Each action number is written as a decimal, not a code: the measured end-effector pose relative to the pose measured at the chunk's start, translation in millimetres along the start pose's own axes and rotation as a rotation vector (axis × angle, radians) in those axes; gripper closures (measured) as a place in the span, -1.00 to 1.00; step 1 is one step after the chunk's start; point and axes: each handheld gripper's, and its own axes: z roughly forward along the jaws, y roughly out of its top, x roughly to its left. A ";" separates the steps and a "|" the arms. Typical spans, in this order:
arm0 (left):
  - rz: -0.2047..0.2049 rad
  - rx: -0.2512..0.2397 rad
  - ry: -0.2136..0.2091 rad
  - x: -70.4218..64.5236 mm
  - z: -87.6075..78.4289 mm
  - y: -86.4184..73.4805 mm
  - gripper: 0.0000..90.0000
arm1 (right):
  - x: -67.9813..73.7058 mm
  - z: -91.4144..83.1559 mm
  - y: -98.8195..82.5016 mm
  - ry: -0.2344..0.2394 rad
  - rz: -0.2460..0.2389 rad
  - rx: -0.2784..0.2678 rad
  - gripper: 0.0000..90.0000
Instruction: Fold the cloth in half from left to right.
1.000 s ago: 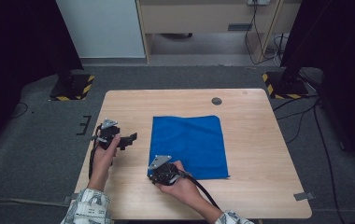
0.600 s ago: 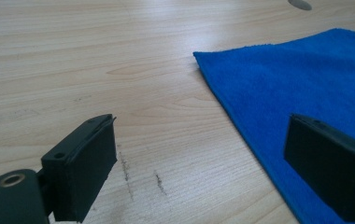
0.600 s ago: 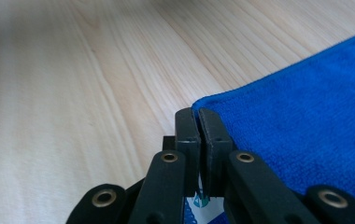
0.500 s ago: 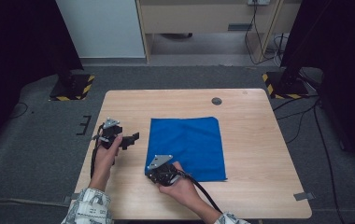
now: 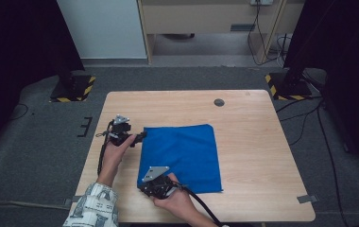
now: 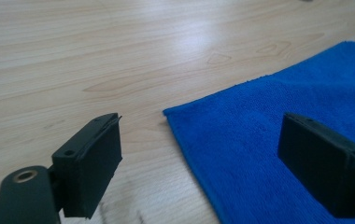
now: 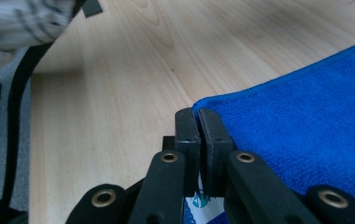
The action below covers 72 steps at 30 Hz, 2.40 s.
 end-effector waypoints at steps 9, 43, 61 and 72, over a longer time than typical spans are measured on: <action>0.068 0.045 0.044 -0.3 26.6 2.8 -0.51 | 1.4 4.5 -1.9 -0.013 0.015 0.003 0.93; 0.063 0.044 -0.029 0.7 39.9 -5.5 0.95 | 12.0 1.3 0.2 -0.037 0.000 0.003 0.16; 0.056 0.013 -0.048 -5.0 34.3 2.4 0.97 | 18.9 12.2 -0.5 -0.083 -0.045 0.034 0.70; 0.048 -0.013 -0.070 -12.9 28.5 15.7 0.98 | 6.8 -18.2 6.5 -0.060 0.003 -0.057 0.96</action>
